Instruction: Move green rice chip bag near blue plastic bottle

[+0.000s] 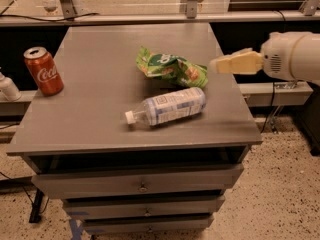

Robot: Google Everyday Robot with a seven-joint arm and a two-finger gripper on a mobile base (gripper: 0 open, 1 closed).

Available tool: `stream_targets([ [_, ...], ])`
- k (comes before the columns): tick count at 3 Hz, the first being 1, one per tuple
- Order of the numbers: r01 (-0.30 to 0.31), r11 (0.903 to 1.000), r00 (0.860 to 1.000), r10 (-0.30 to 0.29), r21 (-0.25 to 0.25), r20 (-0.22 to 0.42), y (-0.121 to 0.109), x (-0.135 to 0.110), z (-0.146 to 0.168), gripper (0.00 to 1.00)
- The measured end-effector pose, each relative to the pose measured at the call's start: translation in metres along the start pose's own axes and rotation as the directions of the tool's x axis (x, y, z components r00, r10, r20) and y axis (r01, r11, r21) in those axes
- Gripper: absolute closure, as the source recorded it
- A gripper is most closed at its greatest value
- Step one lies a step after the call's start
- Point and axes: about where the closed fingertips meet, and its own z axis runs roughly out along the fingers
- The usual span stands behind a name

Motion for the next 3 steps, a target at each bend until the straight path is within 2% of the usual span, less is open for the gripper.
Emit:
stream_targets([
  [1, -0.008, 0.9984, 1.0, 0.007, 0.056, 0.015, -0.021, 0.006, -0.029, 0.0],
  [2, 0.031, 0.9988, 0.999, -0.032, 0.039, 0.013, -0.037, -0.005, -0.024, 0.0],
  [3, 0.04, 0.9984, 0.999, -0.041, 0.039, 0.028, -0.039, -0.017, -0.027, 0.0],
])
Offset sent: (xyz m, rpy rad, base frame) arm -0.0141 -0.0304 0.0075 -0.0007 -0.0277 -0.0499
